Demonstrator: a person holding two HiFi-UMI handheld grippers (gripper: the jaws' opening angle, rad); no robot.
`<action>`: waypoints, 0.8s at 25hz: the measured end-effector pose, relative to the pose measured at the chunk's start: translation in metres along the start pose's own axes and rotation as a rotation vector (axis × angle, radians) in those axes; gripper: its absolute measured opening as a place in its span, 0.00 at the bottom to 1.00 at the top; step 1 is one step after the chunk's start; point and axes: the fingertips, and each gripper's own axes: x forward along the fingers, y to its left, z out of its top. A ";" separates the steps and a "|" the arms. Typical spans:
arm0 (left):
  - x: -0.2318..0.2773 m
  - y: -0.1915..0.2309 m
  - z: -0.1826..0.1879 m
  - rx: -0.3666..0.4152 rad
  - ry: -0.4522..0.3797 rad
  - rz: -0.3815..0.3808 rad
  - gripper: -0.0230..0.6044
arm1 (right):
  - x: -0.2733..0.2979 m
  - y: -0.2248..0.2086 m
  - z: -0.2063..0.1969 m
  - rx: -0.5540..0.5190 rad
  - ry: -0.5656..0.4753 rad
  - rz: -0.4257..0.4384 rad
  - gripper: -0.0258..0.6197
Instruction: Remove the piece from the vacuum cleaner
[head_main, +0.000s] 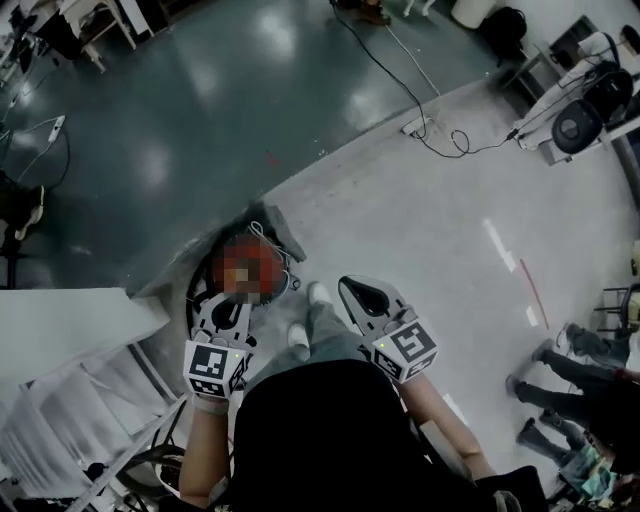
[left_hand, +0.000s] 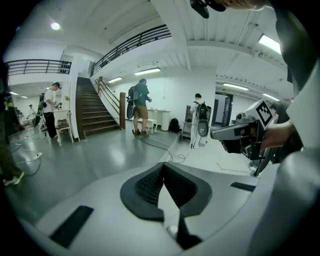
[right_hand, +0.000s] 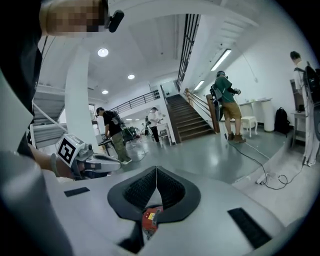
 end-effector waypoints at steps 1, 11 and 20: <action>0.006 0.005 -0.002 -0.013 0.016 0.014 0.06 | 0.010 -0.007 -0.001 0.006 0.010 0.018 0.09; 0.038 0.047 -0.012 -0.118 0.087 0.209 0.07 | 0.095 -0.054 -0.018 0.038 0.144 0.178 0.09; 0.029 0.083 -0.051 -0.214 0.135 0.315 0.07 | 0.163 -0.058 -0.072 0.041 0.310 0.230 0.14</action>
